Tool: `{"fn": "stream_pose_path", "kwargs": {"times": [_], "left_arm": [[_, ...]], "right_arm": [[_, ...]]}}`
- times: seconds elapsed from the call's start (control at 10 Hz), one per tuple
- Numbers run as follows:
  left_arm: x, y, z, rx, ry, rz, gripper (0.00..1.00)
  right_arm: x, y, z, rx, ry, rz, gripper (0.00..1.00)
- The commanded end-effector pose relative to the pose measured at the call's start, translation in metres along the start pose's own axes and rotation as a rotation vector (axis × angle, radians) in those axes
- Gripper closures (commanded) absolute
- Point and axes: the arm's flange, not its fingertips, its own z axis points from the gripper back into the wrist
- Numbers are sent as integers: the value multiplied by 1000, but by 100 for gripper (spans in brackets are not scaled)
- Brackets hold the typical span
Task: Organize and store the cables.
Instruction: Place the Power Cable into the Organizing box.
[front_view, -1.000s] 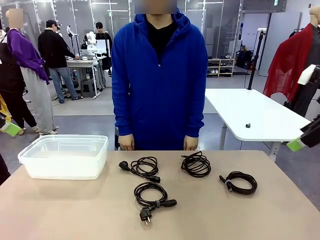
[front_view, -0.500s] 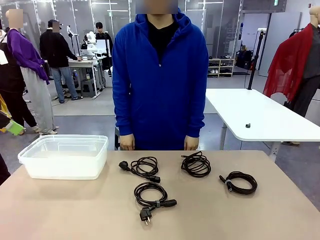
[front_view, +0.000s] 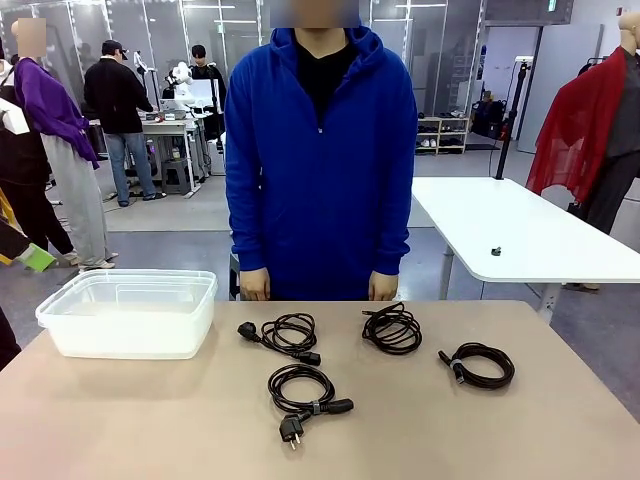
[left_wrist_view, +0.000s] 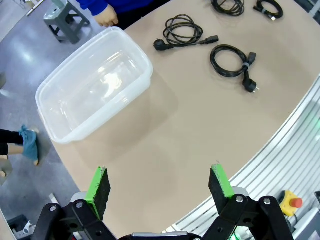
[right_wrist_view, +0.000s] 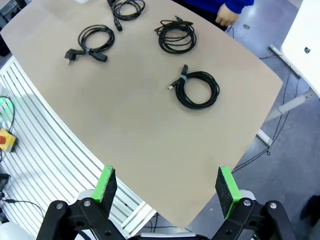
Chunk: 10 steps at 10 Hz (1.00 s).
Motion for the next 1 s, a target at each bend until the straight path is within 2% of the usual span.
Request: {"fn": "stream_pose_path", "kwargs": {"times": [0.0, 0.9], "left_arm": [[0, 0, 1, 0, -2, -4, 0], [0, 0, 1, 0, -2, -4, 0]], "right_arm": [[0, -1, 1, -7, -6, -4, 0], [0, -1, 1, -7, -6, -4, 0]]}}
